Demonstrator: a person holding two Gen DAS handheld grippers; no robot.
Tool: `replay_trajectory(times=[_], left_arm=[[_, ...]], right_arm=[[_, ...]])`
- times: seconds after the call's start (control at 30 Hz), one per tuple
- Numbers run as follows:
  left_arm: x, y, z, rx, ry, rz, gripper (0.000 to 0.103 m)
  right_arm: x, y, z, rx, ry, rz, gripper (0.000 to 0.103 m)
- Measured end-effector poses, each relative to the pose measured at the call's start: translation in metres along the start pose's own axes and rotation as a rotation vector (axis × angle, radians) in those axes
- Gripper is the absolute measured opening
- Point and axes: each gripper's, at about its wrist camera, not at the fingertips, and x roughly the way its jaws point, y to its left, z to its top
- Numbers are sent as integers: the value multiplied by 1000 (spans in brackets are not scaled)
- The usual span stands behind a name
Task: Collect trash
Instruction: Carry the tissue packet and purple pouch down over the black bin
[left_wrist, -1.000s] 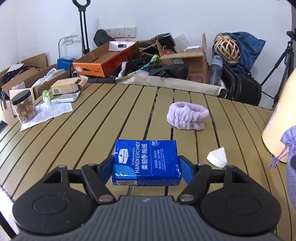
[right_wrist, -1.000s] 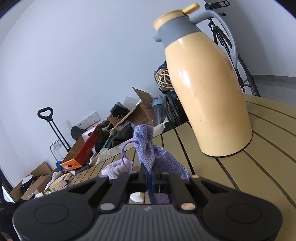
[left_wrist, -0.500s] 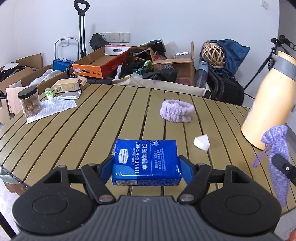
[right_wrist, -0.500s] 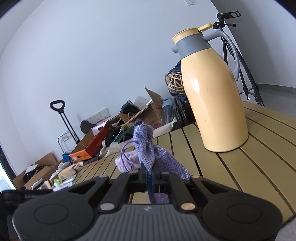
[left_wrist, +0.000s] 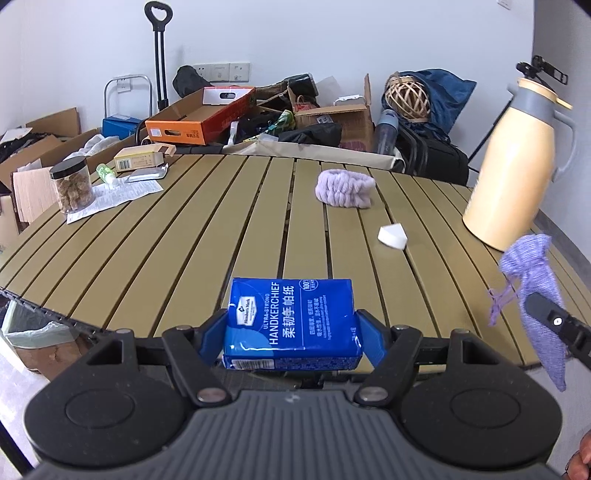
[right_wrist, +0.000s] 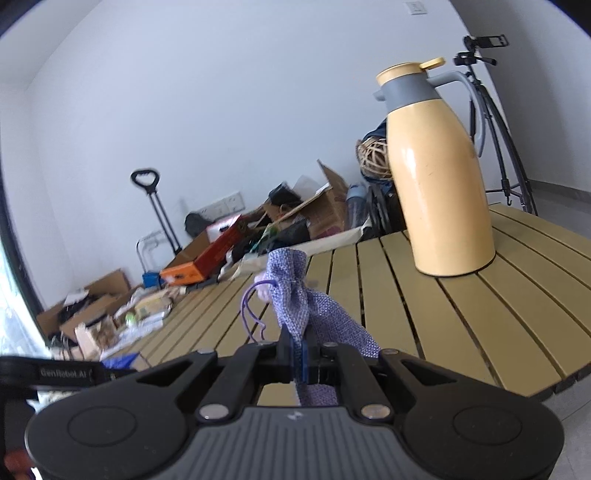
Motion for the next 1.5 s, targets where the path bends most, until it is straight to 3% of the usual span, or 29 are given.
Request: replay_trajectory(times=[0.43, 0.63, 1.1, 1.5], left_arm=[[-30, 6, -52, 62, 25, -43, 74], [-35, 10, -78, 87, 45, -43, 74], [-14, 34, -146, 108, 186, -17, 74], [20, 64, -182, 74, 297, 22, 74]], right_arm=[[-38, 33, -62, -166, 79, 28, 4], [-45, 41, -91, -206, 158, 25, 4], [-41, 63, -140, -284, 388, 24, 4], [-24, 62, -177, -269, 582, -24, 4]])
